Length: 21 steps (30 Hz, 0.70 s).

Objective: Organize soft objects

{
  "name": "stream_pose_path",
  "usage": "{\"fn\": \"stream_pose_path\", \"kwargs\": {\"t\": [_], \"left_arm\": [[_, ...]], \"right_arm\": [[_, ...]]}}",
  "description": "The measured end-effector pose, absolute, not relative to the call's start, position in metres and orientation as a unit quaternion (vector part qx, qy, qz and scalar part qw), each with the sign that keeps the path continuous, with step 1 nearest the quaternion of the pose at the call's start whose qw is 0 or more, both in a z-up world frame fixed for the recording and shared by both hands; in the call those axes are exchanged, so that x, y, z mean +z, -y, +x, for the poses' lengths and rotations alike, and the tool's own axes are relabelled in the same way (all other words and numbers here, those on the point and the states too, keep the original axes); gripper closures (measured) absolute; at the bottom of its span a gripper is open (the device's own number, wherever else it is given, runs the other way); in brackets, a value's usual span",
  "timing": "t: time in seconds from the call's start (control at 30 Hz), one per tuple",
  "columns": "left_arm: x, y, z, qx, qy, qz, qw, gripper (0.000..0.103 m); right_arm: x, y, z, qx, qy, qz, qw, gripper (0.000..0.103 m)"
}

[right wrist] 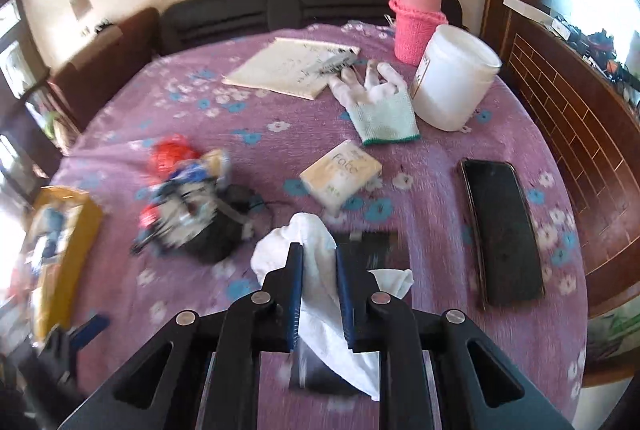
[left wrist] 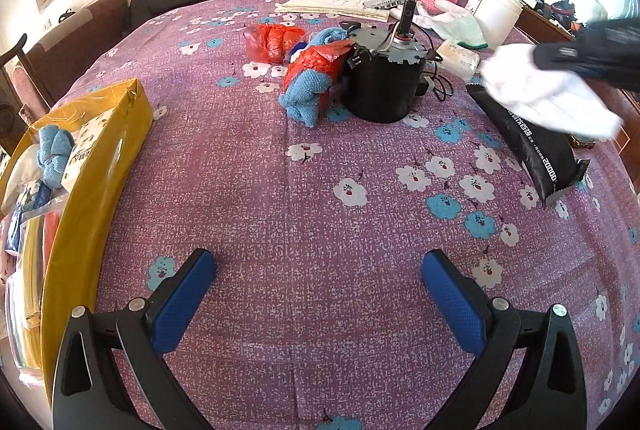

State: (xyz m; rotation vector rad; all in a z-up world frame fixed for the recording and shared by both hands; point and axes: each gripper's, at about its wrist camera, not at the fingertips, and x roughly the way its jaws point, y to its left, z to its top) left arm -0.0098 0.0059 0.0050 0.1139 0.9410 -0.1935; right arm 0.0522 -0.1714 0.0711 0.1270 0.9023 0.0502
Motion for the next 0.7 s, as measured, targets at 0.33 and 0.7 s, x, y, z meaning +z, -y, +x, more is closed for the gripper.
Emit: {"fn": "stream_pose_path", "kwargs": {"t": [0.33, 0.7], "left_arm": [[0.005, -0.005, -0.008, -0.086, -0.452, 0.051, 0.886, 0.000], [0.006, -0.004, -0.010, -0.111, -0.471, 0.063, 0.873, 0.000]], "right_arm": [[0.044, 0.153, -0.037, 0.056, -0.456, 0.066, 0.886, 0.072], [0.031, 0.188, 0.006, -0.004, -0.455, 0.119, 0.882, 0.043]]}}
